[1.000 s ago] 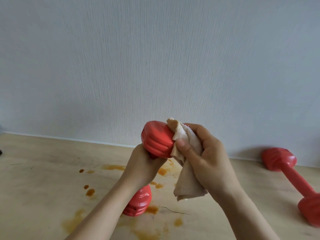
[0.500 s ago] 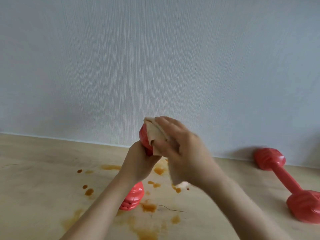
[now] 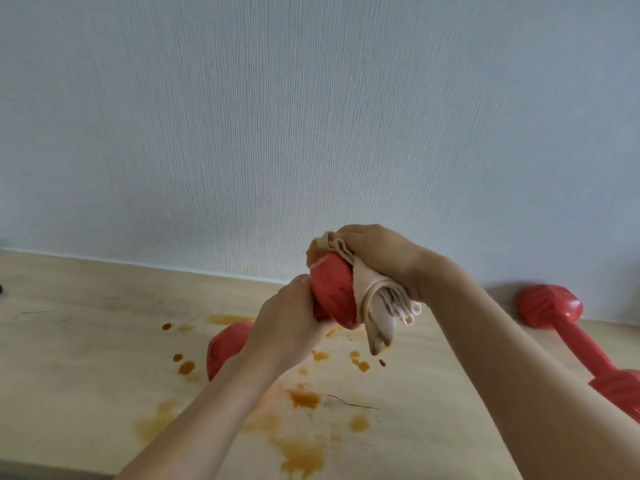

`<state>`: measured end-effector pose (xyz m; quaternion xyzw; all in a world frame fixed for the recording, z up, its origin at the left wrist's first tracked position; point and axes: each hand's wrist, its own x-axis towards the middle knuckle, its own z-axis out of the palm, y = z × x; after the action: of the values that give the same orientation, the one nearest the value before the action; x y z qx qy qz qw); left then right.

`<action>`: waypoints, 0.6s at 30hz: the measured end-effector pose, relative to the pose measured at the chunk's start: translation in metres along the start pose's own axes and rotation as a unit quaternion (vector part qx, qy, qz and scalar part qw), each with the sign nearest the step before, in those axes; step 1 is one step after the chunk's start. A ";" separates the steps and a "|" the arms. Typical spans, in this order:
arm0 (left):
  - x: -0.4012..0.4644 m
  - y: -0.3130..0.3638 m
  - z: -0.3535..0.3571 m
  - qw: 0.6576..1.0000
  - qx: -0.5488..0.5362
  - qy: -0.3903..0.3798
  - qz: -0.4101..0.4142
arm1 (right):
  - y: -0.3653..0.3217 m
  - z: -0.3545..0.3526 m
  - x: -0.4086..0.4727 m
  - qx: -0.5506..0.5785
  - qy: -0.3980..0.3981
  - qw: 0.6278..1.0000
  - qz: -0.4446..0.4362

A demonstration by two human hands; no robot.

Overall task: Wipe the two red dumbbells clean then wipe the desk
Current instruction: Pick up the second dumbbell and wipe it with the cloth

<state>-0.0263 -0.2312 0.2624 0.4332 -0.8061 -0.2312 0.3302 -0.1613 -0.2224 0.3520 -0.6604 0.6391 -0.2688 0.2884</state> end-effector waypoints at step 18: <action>0.008 0.002 0.009 0.999 0.017 0.032 0.015 | 0.014 -0.002 -0.010 0.097 0.022 0.993 -0.064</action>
<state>-0.0372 -0.2359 0.2596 0.4336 -0.8058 -0.1982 0.3514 -0.1724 -0.2129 0.3430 -0.6627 0.5731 -0.3615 0.3190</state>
